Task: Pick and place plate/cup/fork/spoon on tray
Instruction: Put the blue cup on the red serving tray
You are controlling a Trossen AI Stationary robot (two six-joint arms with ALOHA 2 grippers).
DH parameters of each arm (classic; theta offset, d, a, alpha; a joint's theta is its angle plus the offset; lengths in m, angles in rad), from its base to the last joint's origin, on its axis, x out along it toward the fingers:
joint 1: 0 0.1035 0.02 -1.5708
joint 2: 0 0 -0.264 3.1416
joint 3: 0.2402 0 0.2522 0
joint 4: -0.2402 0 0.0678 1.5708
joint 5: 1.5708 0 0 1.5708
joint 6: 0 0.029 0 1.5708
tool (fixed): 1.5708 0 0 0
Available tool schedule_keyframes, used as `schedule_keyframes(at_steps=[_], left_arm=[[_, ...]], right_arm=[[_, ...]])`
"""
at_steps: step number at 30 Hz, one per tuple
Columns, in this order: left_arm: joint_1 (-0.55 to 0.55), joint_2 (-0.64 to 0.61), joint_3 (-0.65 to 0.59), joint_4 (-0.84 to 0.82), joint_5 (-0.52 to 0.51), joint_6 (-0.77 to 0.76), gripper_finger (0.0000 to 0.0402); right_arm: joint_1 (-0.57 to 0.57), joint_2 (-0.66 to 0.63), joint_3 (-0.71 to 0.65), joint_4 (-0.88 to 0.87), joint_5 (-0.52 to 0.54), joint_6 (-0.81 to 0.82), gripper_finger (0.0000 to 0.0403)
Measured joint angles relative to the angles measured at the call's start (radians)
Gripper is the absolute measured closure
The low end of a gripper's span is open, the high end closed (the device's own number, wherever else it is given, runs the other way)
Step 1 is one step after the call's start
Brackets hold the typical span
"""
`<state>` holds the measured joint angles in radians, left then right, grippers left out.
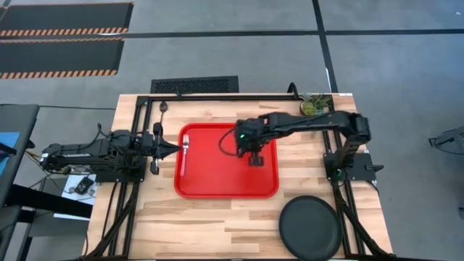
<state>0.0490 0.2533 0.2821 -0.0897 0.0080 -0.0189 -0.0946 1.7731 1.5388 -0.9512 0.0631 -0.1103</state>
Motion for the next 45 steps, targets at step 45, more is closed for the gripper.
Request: schedule_keyframes(at_steps=[45], left_arm=[[0.000,0.000,0.000,-0.004,-0.004,-0.008,0.0401]], right_arm=[[-0.229,-0.084,-0.224,0.047,-0.037,0.013,0.0354]])
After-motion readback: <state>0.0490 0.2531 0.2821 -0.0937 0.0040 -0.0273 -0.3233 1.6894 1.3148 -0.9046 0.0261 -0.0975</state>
